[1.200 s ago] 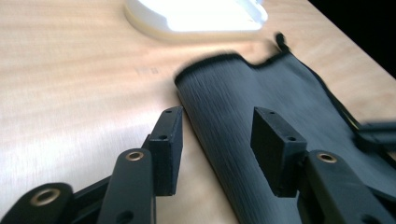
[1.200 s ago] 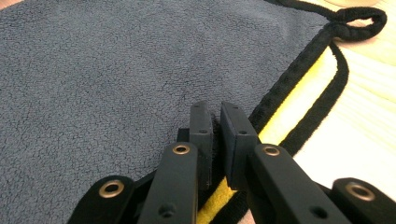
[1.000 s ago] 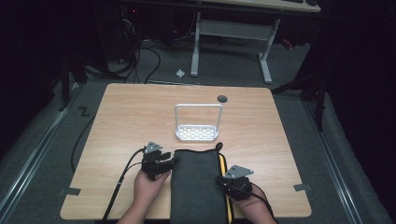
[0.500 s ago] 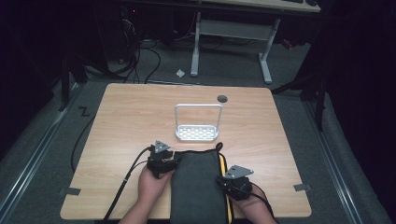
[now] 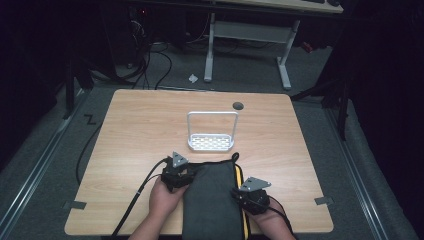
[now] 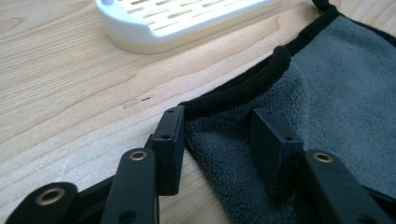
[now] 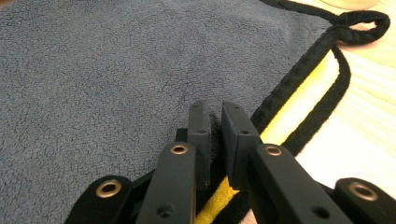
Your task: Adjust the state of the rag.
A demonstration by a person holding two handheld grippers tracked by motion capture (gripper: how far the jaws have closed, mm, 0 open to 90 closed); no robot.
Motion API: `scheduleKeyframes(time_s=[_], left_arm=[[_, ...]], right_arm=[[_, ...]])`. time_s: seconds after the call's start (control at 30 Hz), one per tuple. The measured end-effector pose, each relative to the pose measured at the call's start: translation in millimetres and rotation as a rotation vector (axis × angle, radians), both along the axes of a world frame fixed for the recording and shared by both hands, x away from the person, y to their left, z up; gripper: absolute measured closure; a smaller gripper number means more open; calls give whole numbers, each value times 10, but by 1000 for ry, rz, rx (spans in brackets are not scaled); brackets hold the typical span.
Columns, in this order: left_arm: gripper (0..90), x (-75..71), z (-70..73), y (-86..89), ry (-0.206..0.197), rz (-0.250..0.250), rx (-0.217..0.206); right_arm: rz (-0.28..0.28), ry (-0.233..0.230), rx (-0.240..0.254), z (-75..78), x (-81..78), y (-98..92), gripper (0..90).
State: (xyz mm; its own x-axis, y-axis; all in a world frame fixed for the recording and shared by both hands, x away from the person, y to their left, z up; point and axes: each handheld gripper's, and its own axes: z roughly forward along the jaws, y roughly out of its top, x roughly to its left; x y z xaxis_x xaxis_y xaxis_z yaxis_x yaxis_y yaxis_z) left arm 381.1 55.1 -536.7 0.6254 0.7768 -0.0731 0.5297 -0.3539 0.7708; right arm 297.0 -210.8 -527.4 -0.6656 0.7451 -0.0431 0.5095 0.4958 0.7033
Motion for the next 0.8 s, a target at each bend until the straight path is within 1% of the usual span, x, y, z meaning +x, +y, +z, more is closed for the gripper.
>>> scheduleKeyframes(time_s=[0.1, 0.17, 0.23, 0.37, 0.4, 0.43, 0.47, 0.5, 0.53, 0.57, 0.6, 0.67, 0.73, 0.77, 0.8], left_arm=[[557, -4, 0, -11, -5, -11, 8], [573, -11, 1, -22, -9, -25, 13], [626, -16, 1, -27, -12, -45, 14], [762, -22, -4, -23, -5, -84, -4], [783, -23, -5, -19, -5, -86, -6], [795, -18, -7, -2, 4, -85, -18], [804, -13, -5, 15, 10, -82, -28], [810, -1, -8, 41, 28, -82, -57], [813, 4, -8, 56, 34, -80, -71], [814, 8, -9, 74, 41, -76, -87], [814, 9, -9, 86, 43, -67, -96], [813, 8, -9, 102, 43, -55, -110], [812, 9, -10, 109, 46, -52, -118], [810, 9, -10, 110, 47, -53, -119], [809, 8, -10, 111, 47, -54, -120]], right_arm=[[-2, -1, 0, -1, 0, 3, 827], [-3, -1, 0, -1, -1, 4, 827], [-1, -3, -2, 0, 0, 5, 826], [-7, 1, 3, -1, -2, 4, 824], [-5, 3, 6, 0, 3, 0, 819], [-9, 9, 12, 4, 6, -3, 802], [-12, 5, 21, 20, 10, -4, 783], [-17, -4, 24, 37, 13, -4, 774], [-30, -23, 33, 72, 29, -9, 761], [-40, -31, 39, 94, 48, -12, 745], [-53, -38, 48, 119, 88, -17, 723], [-90, -36, 56, 149, 201, -29, 680], [-140, -16, 57, 146, 354, -44, 607], [-159, -4, 62, 140, 402, -46, 583], [-174, -6, 56, 134, 465, -45, 552]])
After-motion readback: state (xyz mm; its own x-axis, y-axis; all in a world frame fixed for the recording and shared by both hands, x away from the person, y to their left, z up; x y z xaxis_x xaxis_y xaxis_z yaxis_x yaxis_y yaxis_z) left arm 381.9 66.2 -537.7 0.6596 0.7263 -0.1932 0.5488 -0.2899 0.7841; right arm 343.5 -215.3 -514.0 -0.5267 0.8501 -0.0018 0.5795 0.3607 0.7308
